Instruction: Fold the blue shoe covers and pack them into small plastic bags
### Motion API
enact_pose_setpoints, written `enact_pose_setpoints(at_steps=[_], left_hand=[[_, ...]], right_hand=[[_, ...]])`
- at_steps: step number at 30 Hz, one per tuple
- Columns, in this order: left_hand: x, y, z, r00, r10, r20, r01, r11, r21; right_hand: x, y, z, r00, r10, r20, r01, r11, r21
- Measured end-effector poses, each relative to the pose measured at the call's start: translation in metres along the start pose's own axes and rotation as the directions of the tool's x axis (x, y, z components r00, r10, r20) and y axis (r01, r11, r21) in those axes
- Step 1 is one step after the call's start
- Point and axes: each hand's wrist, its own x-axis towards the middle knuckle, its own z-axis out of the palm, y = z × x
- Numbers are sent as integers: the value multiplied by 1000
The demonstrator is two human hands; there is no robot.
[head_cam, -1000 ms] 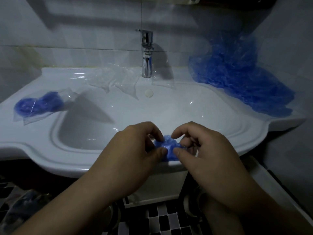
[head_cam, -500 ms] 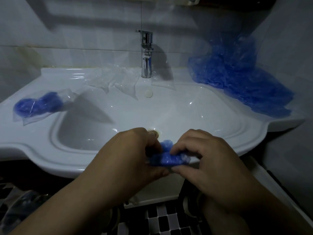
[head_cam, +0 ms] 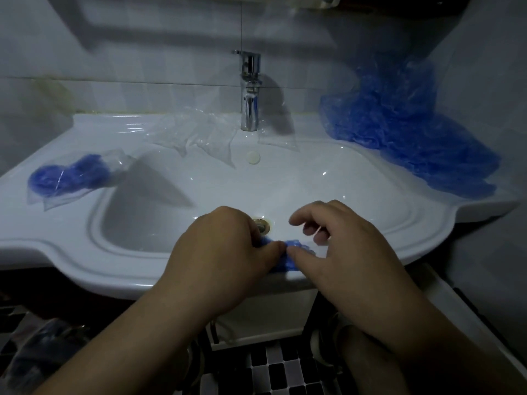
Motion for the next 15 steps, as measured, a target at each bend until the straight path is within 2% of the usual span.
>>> enact_pose_setpoints(at_steps=[2, 4, 10, 15], left_hand=[[0, 1, 0, 999, 12, -42, -13, 1000, -21], [0, 2, 0, 998, 25, -52, -28, 998, -56], [4, -2, 1, 999, -10, -31, 9, 1000, -27], [10, -13, -11, 1000, 4, 24, -3, 999, -37]], right_hand=[[0, -2, 1, 998, -68, -18, 68, 998, -13], [-2, -3, 2, 993, -116, 23, 117, 992, -54], [-5, 3, -2, 978, -173, 118, 178, 983, -34], [-6, 4, 3, 971, -230, 71, 234, 970, -60]])
